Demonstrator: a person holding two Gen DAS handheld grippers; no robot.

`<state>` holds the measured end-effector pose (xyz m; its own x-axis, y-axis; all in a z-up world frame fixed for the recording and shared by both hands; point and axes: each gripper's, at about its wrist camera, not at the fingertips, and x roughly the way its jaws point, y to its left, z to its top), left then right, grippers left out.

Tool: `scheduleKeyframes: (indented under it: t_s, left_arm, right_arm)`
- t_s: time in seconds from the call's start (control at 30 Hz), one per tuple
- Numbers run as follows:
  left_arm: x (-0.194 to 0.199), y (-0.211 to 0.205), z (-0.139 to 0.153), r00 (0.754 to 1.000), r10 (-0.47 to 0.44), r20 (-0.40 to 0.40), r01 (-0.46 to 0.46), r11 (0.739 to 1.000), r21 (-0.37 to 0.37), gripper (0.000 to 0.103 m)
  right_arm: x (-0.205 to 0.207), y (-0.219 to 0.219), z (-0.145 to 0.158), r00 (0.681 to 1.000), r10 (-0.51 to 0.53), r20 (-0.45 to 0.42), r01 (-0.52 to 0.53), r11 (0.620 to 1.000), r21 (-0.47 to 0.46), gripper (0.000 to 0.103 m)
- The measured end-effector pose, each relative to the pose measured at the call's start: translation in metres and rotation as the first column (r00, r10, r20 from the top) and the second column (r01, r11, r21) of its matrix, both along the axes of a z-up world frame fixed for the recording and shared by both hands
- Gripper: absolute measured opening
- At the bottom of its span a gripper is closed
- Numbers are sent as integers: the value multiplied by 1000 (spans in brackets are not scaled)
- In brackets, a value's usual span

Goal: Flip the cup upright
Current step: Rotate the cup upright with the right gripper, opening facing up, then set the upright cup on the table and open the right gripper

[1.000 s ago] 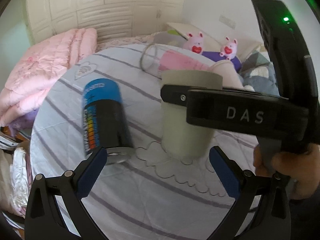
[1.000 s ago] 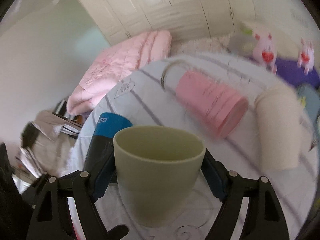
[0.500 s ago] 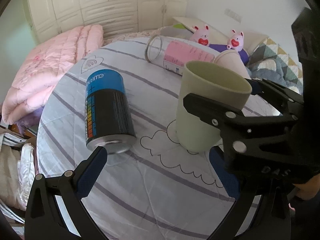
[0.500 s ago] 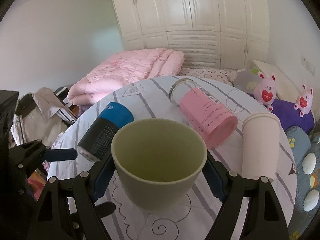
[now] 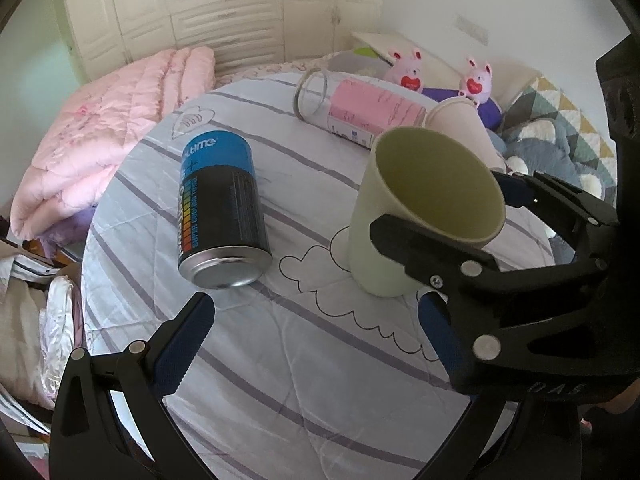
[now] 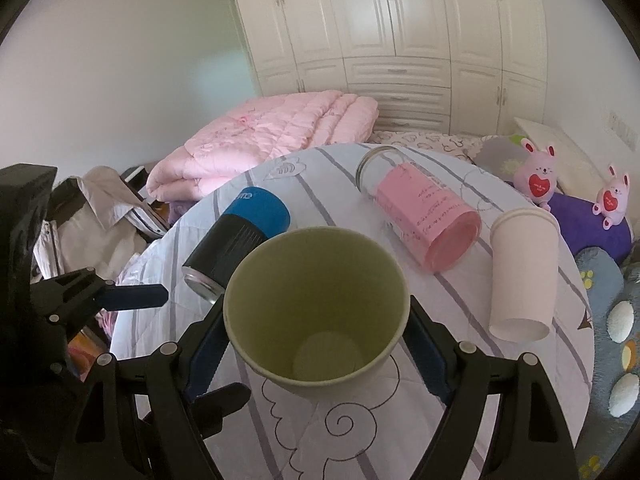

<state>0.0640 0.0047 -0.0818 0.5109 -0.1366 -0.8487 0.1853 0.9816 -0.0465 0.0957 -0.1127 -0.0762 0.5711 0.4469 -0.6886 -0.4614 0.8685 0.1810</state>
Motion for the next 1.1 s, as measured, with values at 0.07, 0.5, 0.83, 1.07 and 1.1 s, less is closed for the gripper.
scheduleKeyframes:
  t_s: [0.07,0.5,0.83,1.07,1.1]
  left_arm:
    - [-2,-1,2,1000,-1,4,1,1000,10,103]
    - [-8,-5,8,1000,2,18,-3,999,33,103]
    - [-9,-6,12,1000,-1,26,0,999,33,103]
    - [-10,-6,14,1000,-2,31,1,999,32,103]
    - [-10,-6,15,999,-2,33,0,1000,31,103]
  right_arm:
    - [-2,2,1,1000,0,-4,0,1000,-7,84]
    - [-6,2,2,1000,2,-9,-2,1000,-19,85]
    - [-10,3,11,1000,7,9,-7,1000,9,86]
    - [-12,4,15,1000,14,11,-14,1000,13,86]
    - [-13,2,15,1000,12,12,-12,1000,15,86]
